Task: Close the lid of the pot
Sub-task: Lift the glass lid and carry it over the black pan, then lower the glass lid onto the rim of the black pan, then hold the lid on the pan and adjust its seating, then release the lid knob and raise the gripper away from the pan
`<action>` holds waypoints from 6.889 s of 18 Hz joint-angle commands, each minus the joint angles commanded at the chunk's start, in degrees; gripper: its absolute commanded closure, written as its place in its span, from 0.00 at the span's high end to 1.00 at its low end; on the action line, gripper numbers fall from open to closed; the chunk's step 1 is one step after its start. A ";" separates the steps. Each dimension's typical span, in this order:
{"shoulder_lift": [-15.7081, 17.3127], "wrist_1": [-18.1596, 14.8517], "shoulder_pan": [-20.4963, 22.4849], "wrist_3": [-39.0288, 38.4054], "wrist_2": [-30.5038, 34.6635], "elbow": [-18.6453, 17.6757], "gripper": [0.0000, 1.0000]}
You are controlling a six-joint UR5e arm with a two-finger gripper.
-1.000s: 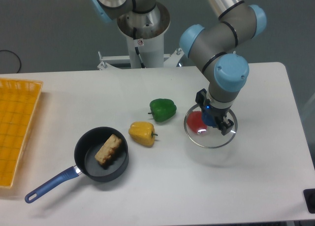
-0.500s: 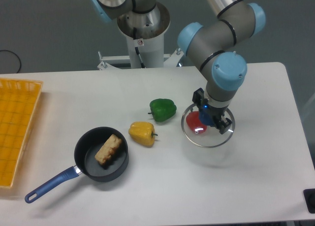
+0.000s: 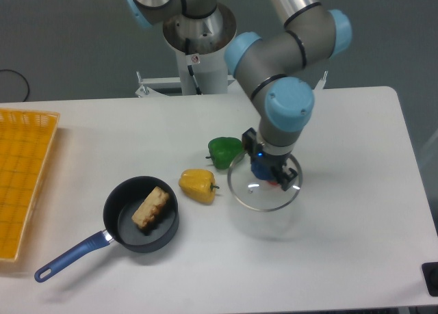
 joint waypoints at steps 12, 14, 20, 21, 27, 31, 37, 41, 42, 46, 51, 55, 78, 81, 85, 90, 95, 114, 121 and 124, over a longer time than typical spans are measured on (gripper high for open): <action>1.06 -0.09 -7.82 -10.63 -2.37 -0.53 0.63; 1.05 0.00 -9.40 -12.66 -2.46 -0.53 0.63; 1.14 0.09 -12.66 -16.79 -3.43 -0.53 0.63; 1.14 0.09 -13.18 -17.49 -3.43 -0.53 0.63; 0.53 0.70 -16.35 -21.71 -3.78 0.17 0.63; -0.44 0.70 -18.19 -24.00 -3.78 1.75 0.63; -3.07 0.70 -19.43 -25.50 -3.78 3.95 0.63; -3.51 0.70 -19.60 -26.64 -3.69 3.96 0.63; -3.69 0.70 -19.78 -26.64 -3.69 3.96 0.63; -4.57 1.93 -20.75 -27.78 -3.69 4.22 0.63; -5.98 2.46 -21.71 -29.28 -3.61 5.54 0.63; -6.06 2.46 -21.98 -29.28 -3.52 5.54 0.63; -6.77 3.25 -22.07 -29.36 -3.25 4.83 0.63; -6.77 3.25 -22.07 -29.28 -3.17 4.75 0.63; -6.86 3.25 -22.15 -29.36 -3.17 4.83 0.63; -6.94 3.25 -22.15 -29.36 -3.25 4.83 0.63; -7.21 3.34 -22.15 -29.36 -3.17 4.83 0.63; -5.63 5.19 -22.24 -28.49 -3.17 4.92 1.00; -0.88 5.27 -16.90 -24.99 5.00 2.99 1.00; 0.43 5.10 -11.36 -16.56 5.01 2.99 1.00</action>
